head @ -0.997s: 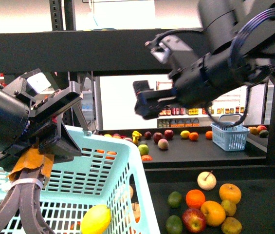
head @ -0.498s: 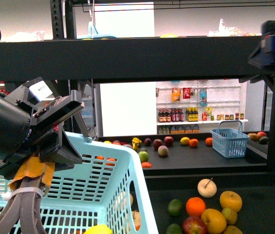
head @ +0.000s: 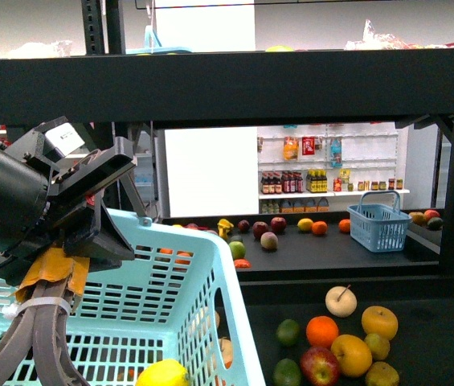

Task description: Pick lemon from shelf

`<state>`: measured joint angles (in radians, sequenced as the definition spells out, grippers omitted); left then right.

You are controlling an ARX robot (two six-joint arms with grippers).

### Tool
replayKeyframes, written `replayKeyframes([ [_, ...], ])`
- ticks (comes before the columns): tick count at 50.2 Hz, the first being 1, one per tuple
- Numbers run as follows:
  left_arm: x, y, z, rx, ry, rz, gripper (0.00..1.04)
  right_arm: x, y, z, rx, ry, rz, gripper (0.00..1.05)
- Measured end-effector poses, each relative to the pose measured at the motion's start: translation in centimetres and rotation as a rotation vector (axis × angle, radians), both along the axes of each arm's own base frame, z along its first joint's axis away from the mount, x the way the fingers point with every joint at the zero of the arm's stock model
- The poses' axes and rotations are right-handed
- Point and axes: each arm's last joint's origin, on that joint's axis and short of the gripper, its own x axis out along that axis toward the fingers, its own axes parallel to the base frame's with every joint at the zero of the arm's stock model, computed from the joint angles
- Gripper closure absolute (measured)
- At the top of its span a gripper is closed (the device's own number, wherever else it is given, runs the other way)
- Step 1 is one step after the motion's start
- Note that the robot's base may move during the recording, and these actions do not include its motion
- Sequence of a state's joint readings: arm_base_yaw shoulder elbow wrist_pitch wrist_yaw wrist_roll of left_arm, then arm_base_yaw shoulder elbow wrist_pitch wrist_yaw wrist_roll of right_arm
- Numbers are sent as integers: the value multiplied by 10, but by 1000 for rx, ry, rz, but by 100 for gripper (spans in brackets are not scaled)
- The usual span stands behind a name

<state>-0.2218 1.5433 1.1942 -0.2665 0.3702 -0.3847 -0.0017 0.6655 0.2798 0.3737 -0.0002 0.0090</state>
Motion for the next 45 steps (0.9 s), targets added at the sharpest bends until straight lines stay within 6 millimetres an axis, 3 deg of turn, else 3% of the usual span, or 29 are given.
replayKeyframes([
  [12, 0, 0, 0, 0, 0, 0, 90, -14, 0, -22, -3, 0, 0, 103],
  [45, 0, 0, 0, 0, 0, 0, 90, -40, 0, -51, -5, -6, 0, 102],
])
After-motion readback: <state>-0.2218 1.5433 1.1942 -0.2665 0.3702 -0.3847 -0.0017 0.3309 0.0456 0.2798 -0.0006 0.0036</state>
